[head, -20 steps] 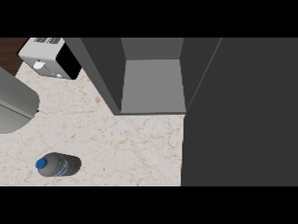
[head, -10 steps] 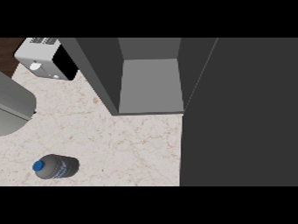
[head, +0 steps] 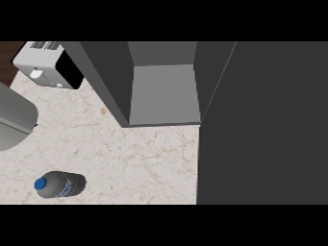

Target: Pick up the bottled water, place it into the cabinet and close the cabinet

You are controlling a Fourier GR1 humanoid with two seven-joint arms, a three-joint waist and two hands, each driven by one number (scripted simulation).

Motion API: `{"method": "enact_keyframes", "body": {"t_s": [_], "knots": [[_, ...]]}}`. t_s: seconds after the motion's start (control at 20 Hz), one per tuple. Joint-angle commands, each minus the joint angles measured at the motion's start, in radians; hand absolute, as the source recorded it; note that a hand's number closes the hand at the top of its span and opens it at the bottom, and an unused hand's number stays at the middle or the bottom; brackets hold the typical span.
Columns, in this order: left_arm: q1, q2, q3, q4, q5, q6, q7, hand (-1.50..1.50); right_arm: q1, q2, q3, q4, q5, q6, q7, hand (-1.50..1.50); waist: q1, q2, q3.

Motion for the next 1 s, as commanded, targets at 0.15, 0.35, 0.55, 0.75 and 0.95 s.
{"method": "enact_keyframes", "body": {"t_s": [0.15, 0.35, 0.55, 0.75, 0.95], "knots": [[-0.249, -0.014, -0.034, 0.206, -0.111, 0.031, 0.005, -1.50, 0.077, -0.007, -0.045, -0.175, -0.204, 0.009, 0.053, -1.50, 0.004, 0.003, -0.001], [-0.264, -0.099, -0.110, 0.289, -0.263, 0.039, -0.067, -1.50, 0.125, -0.006, -0.074, -0.153, -0.230, 0.051, 0.002, -1.50, 0.010, -0.001, -0.001], [-0.352, -0.089, -0.077, 0.404, -0.269, 0.061, -0.063, -1.50, 0.146, 0.013, -0.073, -0.171, -0.201, 0.049, -0.011, -1.50, 0.017, 0.000, 0.000], [-0.509, -0.056, -0.046, 0.575, -0.273, 0.051, -0.061, -1.50, 0.107, -0.007, -0.085, -0.131, -0.225, 0.053, -0.015, -1.50, 0.016, 0.003, 0.000], [-0.526, -0.093, -0.093, 0.657, -0.356, 0.064, -0.100, -1.50, 0.175, 0.005, -0.062, -0.201, -0.230, 0.053, 0.001, -1.50, 0.013, 0.001, -0.001]]}}
